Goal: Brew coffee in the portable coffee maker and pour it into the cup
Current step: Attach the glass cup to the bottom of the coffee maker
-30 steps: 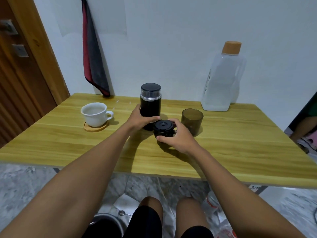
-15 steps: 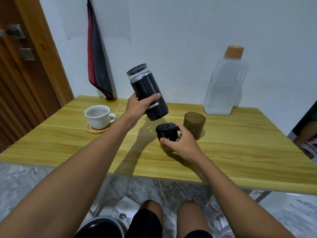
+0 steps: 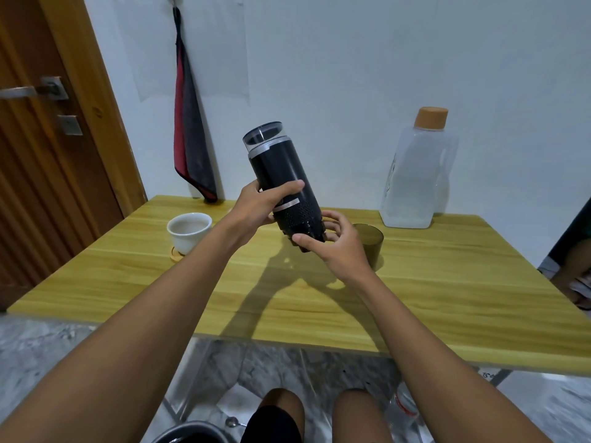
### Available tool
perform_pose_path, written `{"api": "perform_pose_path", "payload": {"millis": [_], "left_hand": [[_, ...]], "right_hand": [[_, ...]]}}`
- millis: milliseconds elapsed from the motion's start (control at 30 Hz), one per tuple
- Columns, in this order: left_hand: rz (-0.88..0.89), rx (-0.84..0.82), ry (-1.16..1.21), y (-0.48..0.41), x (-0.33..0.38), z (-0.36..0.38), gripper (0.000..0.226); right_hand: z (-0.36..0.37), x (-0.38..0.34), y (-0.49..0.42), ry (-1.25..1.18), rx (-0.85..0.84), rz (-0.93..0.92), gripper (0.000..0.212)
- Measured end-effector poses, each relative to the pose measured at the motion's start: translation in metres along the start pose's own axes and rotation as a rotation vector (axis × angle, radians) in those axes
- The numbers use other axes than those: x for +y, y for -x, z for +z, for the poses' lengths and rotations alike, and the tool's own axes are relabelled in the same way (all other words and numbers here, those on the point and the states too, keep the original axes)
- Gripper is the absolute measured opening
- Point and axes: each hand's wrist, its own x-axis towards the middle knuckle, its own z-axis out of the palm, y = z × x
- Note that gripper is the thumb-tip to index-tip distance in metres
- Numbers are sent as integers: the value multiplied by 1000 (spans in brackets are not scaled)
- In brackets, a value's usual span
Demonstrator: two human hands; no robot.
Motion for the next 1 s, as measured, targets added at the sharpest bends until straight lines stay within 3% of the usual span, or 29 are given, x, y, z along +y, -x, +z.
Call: {"api": "perform_pose_path", "payload": {"millis": [167, 300, 500, 733, 900, 1000], "left_hand": [[-14, -82, 56, 1, 9, -3, 50], [-23, -103, 111, 2, 14, 1, 53], [8, -88, 99, 3, 21, 3, 51], [9, -101, 117, 5, 27, 5, 49], [17, -75, 131, 5, 28, 9, 48], [8, -65, 117, 5, 30, 10, 48]], "right_hand": [[-4, -10, 1, -322, -141, 199, 56], [-1, -12, 3, -647, -267, 294, 55], [-6, -7, 4, -560, -286, 140, 50], [-1, -14, 1, -580, -334, 299, 62], [-7, -14, 1, -525, -296, 176, 50], [-10, -14, 0, -505, -265, 178, 60]]}}
